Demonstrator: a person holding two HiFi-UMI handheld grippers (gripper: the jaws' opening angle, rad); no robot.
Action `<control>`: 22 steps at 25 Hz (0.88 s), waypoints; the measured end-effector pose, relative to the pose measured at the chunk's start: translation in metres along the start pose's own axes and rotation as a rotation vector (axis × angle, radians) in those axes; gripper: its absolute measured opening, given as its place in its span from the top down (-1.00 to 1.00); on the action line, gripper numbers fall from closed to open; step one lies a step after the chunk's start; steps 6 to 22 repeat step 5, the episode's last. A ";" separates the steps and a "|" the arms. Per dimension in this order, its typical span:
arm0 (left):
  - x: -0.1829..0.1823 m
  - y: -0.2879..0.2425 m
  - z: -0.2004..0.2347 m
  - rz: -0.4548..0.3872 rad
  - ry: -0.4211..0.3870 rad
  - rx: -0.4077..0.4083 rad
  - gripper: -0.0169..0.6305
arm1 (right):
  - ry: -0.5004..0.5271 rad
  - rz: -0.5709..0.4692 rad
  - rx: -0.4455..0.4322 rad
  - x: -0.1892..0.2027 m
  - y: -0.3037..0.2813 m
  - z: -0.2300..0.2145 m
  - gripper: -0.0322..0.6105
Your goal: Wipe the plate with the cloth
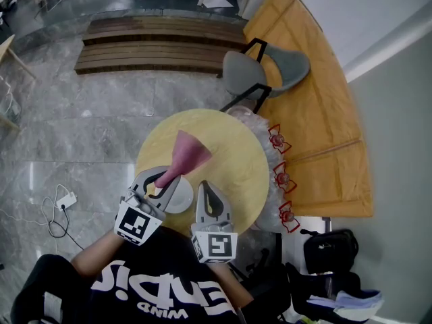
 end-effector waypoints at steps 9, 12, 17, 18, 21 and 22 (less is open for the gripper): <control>0.004 -0.002 0.001 0.000 0.004 -0.004 0.80 | -0.009 0.006 0.001 0.005 -0.001 -0.001 0.83; 0.004 -0.002 0.001 0.000 0.004 -0.004 0.80 | -0.009 0.006 0.001 0.005 -0.001 -0.001 0.83; 0.004 -0.002 0.001 0.000 0.004 -0.004 0.80 | -0.009 0.006 0.001 0.005 -0.001 -0.001 0.83; 0.004 -0.002 0.001 0.000 0.004 -0.004 0.80 | -0.009 0.006 0.001 0.005 -0.001 -0.001 0.83; 0.004 -0.002 0.001 0.000 0.004 -0.004 0.80 | -0.009 0.006 0.001 0.005 -0.001 -0.001 0.83; 0.004 -0.002 0.001 0.000 0.004 -0.004 0.80 | -0.009 0.006 0.001 0.005 -0.001 -0.001 0.83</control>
Point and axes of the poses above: the fingertips, and each gripper's own axes: y backward along the fingers, z to its left, x out of its underside, the point moved 10 cm from there along y, backward along the fingers, and after that the axes turned 15 degrees about y, right-handed, at the moved point
